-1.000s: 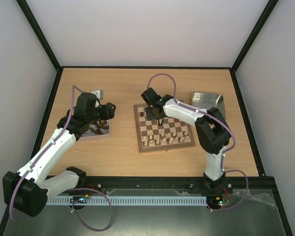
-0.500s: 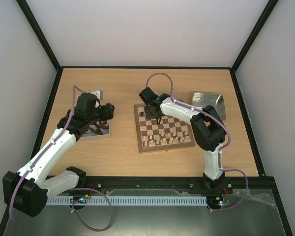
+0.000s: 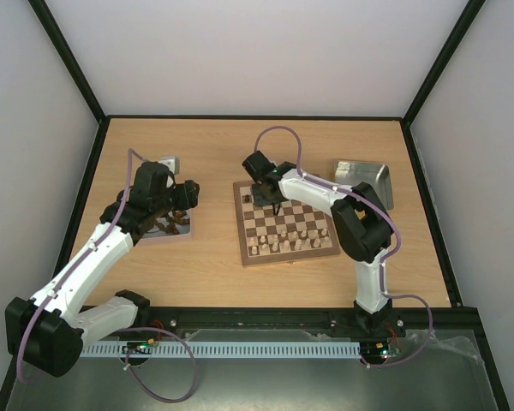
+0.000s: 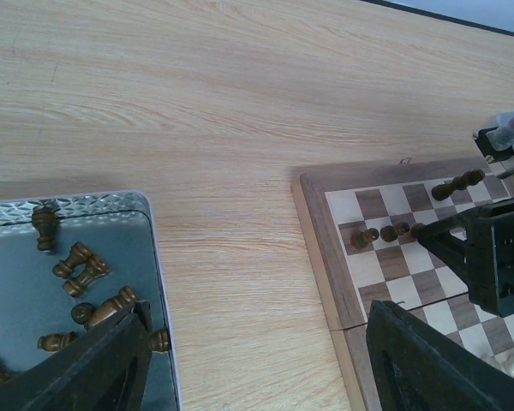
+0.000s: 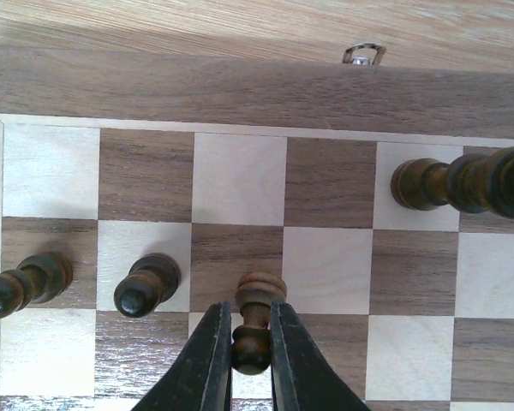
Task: Set up the chess pieces on the board
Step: Place the chess piece on the chessboard, then pick up the chess piece from the storage box.
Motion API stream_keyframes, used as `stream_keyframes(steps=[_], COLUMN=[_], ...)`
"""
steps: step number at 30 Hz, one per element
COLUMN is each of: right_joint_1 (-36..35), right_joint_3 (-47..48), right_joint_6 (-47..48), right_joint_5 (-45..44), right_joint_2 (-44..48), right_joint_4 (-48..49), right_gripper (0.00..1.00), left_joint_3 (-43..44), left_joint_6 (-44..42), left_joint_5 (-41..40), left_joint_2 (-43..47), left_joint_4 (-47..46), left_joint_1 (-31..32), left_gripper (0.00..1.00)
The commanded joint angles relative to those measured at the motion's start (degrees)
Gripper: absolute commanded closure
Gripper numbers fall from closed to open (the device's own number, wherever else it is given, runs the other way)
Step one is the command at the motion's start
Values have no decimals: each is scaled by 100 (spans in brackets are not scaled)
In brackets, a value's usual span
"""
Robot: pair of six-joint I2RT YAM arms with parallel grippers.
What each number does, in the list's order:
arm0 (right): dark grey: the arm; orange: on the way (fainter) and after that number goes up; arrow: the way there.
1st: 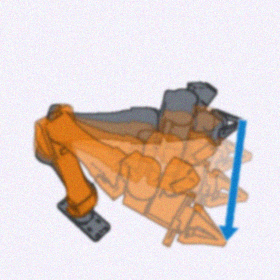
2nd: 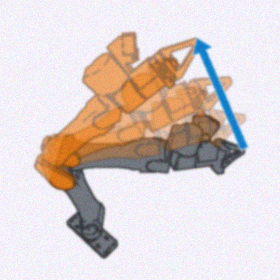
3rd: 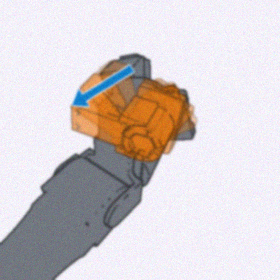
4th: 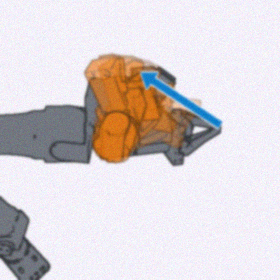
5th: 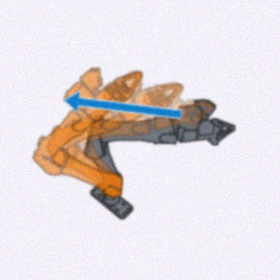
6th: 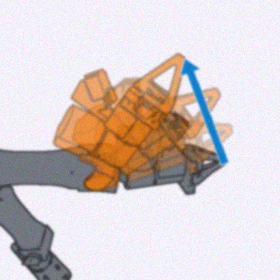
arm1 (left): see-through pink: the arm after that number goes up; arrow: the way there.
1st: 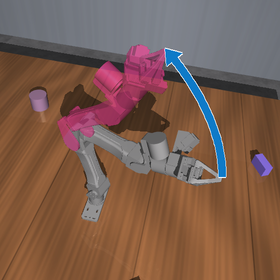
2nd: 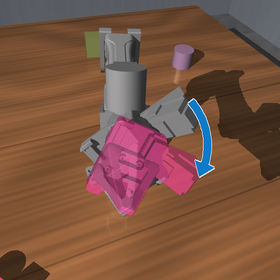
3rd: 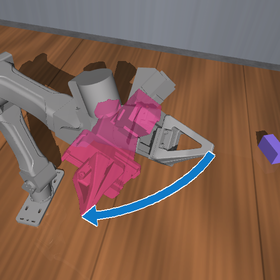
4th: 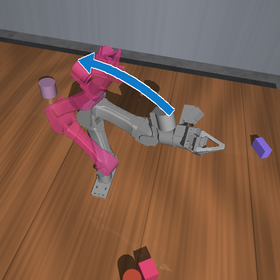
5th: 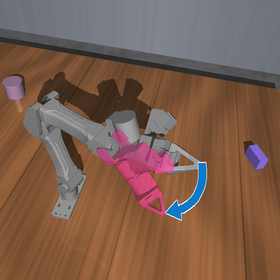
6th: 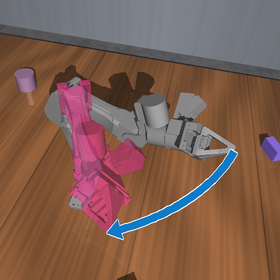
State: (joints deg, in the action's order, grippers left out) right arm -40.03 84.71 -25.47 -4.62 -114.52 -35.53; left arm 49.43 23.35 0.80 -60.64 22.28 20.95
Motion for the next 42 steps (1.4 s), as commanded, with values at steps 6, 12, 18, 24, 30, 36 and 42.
stream_keyframes(steps=[6, 12, 18, 24, 30, 36, 42], right_joint_1=[69, 72, 74, 85, 93, 92, 101], right_joint_3=[156, 169, 159, -213, -582, -723, -912], right_joint_6=[60, 54, 69, -128, -369, -408, -104], right_joint_5=[-22, 29, 22, -16, -29, -117, -153], right_joint_2=[-172, -104, -8, 129, 166, 217, 742], right_joint_4=[-90, -83, -152, 121, 504, 641, 697], right_gripper=[86, 89, 97, 81, 79, 92, 98], left_joint_3=[-74, -74, -74, -91, -91, -85, -106], left_joint_6=[1, 1, 10, 85, 93, 115, 309], left_joint_5=[-62, -54, -53, -36, 15, 42, 384], left_joint_2=[-57, -71, -71, -67, -97, -106, -109], left_joint_4=[81, 85, 84, 75, 50, 59, -78], left_joint_1=[-21, -21, -21, -16, -21, -21, -21], left_gripper=[29, 29, 29, 29, 29, 29, 29])
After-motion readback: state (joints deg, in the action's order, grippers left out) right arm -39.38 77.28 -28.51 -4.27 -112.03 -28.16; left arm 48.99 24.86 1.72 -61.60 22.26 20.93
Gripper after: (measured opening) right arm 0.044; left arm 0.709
